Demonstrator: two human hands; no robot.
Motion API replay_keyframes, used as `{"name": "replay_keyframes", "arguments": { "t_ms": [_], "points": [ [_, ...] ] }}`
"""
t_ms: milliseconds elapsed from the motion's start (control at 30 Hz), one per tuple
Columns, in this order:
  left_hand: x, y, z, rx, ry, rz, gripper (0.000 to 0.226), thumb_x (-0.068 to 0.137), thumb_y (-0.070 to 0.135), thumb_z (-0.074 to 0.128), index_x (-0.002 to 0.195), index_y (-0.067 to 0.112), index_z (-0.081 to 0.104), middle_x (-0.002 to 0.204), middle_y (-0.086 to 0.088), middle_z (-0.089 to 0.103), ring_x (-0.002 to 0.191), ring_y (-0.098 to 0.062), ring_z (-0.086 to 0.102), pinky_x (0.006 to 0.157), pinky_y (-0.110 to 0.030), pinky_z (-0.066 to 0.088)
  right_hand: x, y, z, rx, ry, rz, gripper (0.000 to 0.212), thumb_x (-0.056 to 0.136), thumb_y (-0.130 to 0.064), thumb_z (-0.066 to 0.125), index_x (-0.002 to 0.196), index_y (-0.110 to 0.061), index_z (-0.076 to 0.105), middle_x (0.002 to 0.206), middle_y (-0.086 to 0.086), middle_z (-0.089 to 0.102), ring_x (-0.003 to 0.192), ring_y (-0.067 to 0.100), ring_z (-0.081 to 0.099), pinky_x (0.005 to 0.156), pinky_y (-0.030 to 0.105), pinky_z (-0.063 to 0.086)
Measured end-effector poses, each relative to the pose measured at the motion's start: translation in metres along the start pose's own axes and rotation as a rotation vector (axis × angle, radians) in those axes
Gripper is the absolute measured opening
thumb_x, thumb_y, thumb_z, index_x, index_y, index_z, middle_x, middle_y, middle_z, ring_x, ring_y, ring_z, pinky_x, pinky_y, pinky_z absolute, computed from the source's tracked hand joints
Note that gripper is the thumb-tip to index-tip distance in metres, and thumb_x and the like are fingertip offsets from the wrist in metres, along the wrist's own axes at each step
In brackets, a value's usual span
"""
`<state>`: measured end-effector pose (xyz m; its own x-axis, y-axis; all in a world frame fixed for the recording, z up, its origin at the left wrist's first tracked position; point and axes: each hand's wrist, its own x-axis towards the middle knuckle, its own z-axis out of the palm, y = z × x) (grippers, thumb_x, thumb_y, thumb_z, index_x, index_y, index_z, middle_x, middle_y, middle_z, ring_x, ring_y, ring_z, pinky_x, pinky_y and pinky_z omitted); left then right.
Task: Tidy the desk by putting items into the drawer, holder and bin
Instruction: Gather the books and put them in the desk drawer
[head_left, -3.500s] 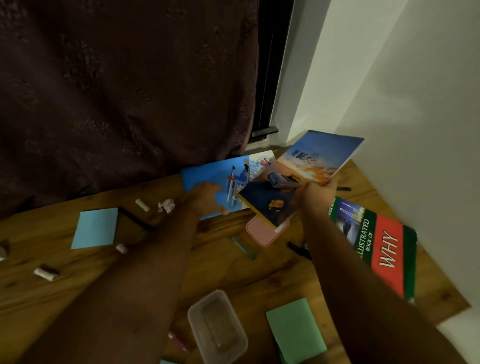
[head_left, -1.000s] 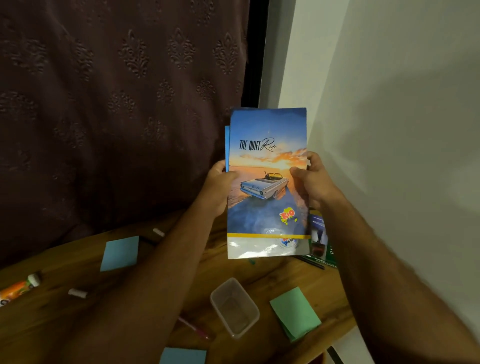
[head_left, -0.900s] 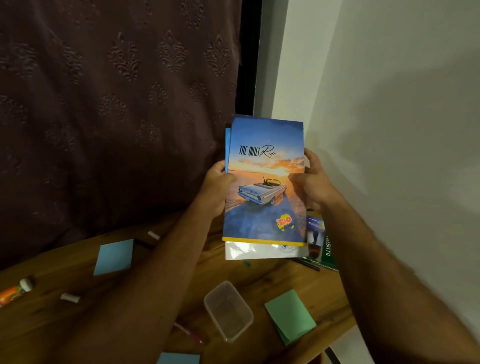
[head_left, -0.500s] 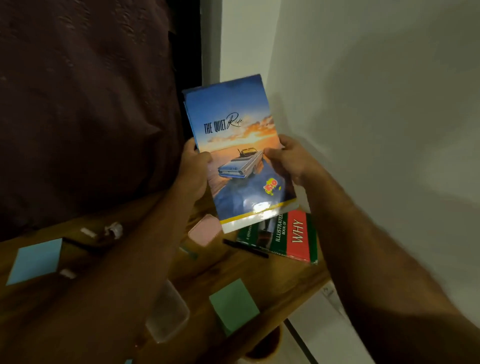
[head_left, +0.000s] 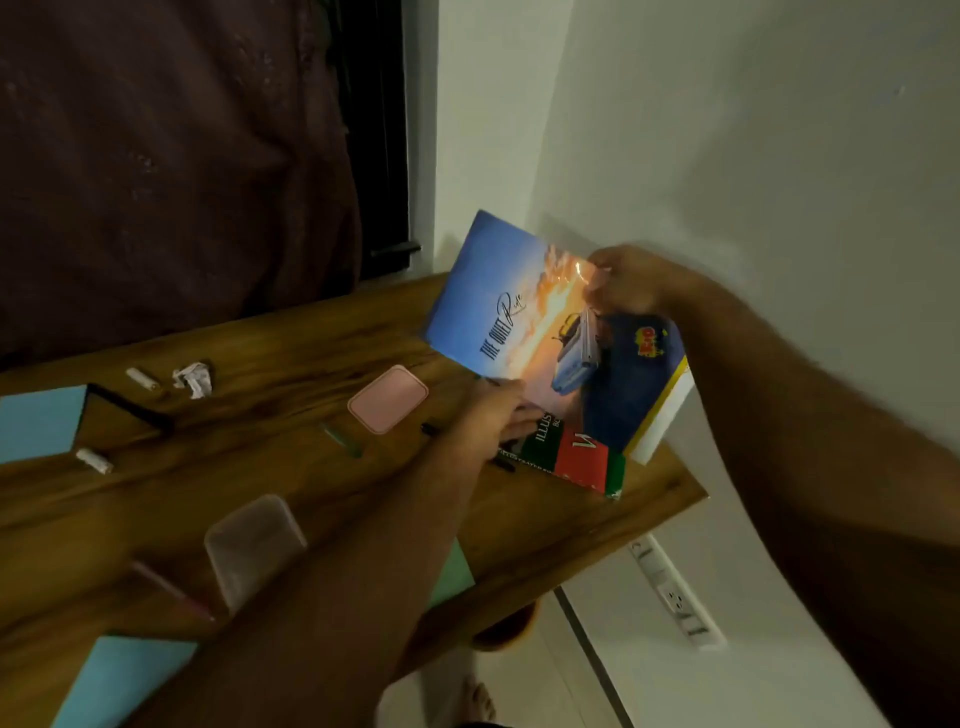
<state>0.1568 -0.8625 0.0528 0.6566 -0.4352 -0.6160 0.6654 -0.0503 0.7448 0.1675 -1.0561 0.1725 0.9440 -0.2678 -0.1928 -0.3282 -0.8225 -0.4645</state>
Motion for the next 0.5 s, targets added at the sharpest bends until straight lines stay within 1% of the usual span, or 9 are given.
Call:
{"name": "replay_keyframes", "arguments": {
  "t_ms": [67,133,167,233,267,333,400,433,500],
  "points": [
    [0.005,-0.030,0.010,-0.037,0.083,-0.053,0.026,0.100,0.013,0.048,0.125,0.005,0.048,0.112,-0.016,0.067,0.081,-0.021,0.071,0.060,-0.030,0.060,0.011,0.014,0.018,-0.110,-0.075,0.043,0.013,0.089,-0.017,0.063,0.095,-0.025,0.054,0.089,0.000,0.056,0.085,0.018,0.053,0.072,0.026,0.039],
    [0.005,-0.051,0.016,-0.096,0.123,-0.110,0.030,0.099,0.009,0.049,0.129,0.004,0.047,0.113,-0.019,0.067,0.075,-0.020,0.069,0.056,-0.029,0.059,0.016,0.026,0.037,-0.113,-0.105,0.035,0.009,0.092,-0.017,0.059,0.085,-0.020,0.055,0.085,0.002,0.055,0.084,0.021,0.052,0.070,0.026,0.039],
    [0.005,-0.058,0.019,-0.122,0.127,-0.136,0.035,0.098,0.008,0.051,0.132,0.006,0.046,0.113,-0.019,0.066,0.075,-0.019,0.069,0.057,-0.029,0.059,0.019,0.032,0.046,-0.116,-0.112,0.026,0.009,0.094,-0.017,0.057,0.085,-0.018,0.056,0.087,0.004,0.056,0.085,0.022,0.052,0.072,0.026,0.039],
    [0.005,-0.066,0.022,-0.154,0.127,-0.168,0.043,0.096,0.007,0.053,0.138,0.012,0.044,0.114,-0.019,0.065,0.080,-0.020,0.068,0.062,-0.030,0.059,0.024,0.041,0.060,-0.149,-0.132,0.012,0.007,0.095,-0.019,0.056,0.095,-0.014,0.061,0.095,0.010,0.058,0.090,0.026,0.055,0.077,0.029,0.039],
    [0.003,-0.067,0.023,-0.169,0.130,-0.177,0.045,0.096,0.007,0.053,0.140,0.015,0.043,0.117,-0.019,0.063,0.084,-0.021,0.067,0.065,-0.030,0.059,0.026,0.044,0.067,-0.150,-0.147,0.004,0.011,0.095,-0.019,0.056,0.100,-0.012,0.063,0.098,0.013,0.059,0.093,0.030,0.057,0.078,0.030,0.040],
    [0.003,-0.066,0.026,-0.185,0.149,-0.175,0.048,0.096,0.009,0.054,0.141,0.020,0.042,0.121,-0.018,0.059,0.093,-0.024,0.064,0.066,-0.030,0.058,0.032,0.053,0.076,-0.108,-0.170,0.032,0.009,0.095,-0.017,0.055,0.099,-0.011,0.061,0.097,0.016,0.059,0.094,0.033,0.060,0.075,0.032,0.043],
    [0.003,-0.064,0.029,-0.196,0.179,-0.186,0.046,0.095,0.011,0.056,0.138,0.019,0.043,0.120,-0.015,0.058,0.097,-0.025,0.062,0.067,-0.029,0.058,0.036,0.059,0.082,-0.103,-0.186,0.084,0.007,0.093,-0.011,0.055,0.096,-0.007,0.060,0.097,0.018,0.060,0.093,0.035,0.061,0.072,0.032,0.044],
    [0.003,-0.064,0.032,-0.204,0.198,-0.192,0.044,0.094,0.012,0.058,0.135,0.016,0.044,0.117,-0.013,0.058,0.097,-0.025,0.061,0.068,-0.029,0.058,0.038,0.064,0.086,-0.115,-0.187,0.092,0.011,0.092,-0.006,0.055,0.100,-0.003,0.062,0.100,0.021,0.060,0.097,0.037,0.061,0.073,0.032,0.044],
    [0.006,-0.065,0.035,-0.222,0.222,-0.206,0.039,0.090,0.014,0.063,0.127,0.013,0.048,0.110,-0.010,0.060,0.099,-0.024,0.061,0.078,-0.034,0.058,0.039,0.065,0.092,-0.182,-0.192,0.091,0.025,0.088,0.003,0.054,0.111,0.003,0.062,0.111,0.024,0.061,0.104,0.039,0.059,0.074,0.032,0.043]
  ]
}}
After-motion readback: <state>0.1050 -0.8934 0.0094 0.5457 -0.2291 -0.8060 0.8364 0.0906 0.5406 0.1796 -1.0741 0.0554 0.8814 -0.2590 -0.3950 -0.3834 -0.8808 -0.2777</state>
